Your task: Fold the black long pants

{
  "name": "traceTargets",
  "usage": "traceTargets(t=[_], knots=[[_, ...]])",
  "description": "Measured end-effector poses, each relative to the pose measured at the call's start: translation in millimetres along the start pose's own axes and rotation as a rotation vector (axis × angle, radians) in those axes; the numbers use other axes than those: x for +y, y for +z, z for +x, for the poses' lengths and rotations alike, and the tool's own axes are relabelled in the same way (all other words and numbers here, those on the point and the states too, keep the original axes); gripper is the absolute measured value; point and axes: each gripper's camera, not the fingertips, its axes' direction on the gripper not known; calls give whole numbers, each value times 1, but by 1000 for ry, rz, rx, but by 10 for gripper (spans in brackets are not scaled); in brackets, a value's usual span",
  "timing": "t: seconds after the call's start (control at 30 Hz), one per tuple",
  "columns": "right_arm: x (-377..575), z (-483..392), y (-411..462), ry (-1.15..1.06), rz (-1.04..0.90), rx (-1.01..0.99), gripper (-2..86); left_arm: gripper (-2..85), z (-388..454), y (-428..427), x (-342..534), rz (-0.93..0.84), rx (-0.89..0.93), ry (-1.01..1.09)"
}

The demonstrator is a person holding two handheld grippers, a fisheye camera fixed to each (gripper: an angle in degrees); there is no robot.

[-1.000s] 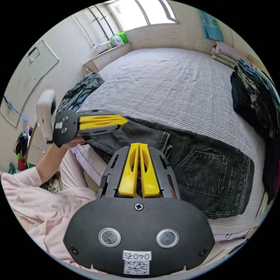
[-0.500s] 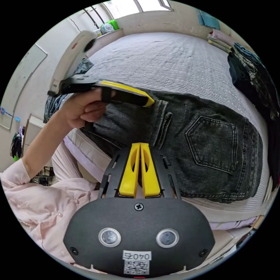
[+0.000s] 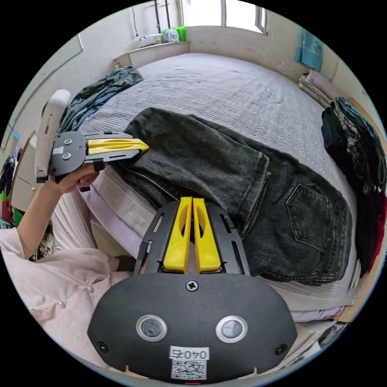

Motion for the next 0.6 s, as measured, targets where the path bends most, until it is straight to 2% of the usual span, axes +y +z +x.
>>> traceTargets(t=[0.13, 0.27, 0.3, 0.33, 0.43, 0.6], knots=[[0, -2, -9, 52, 0, -89, -7, -9, -30, -29, -26, -5, 114, 29], [0, -52, -32, -76, 176, -144, 10, -8, -93, -91, -41, 124, 11, -123], [-5, -73, -29, -127, 185, -183, 26, -8, -103, -94, -46, 118, 16, -142], [-11, -95, -22, -169, 186, -205, 84, -8, -120, -93, -58, 69, 57, -154], [-29, -145, 4, -233, 103, -179, 169, -7, -156, -75, -88, -69, 167, -200], [-34, -200, 26, -295, 169, -27, 158, 14, -187, -72, -123, -98, 304, -301]])
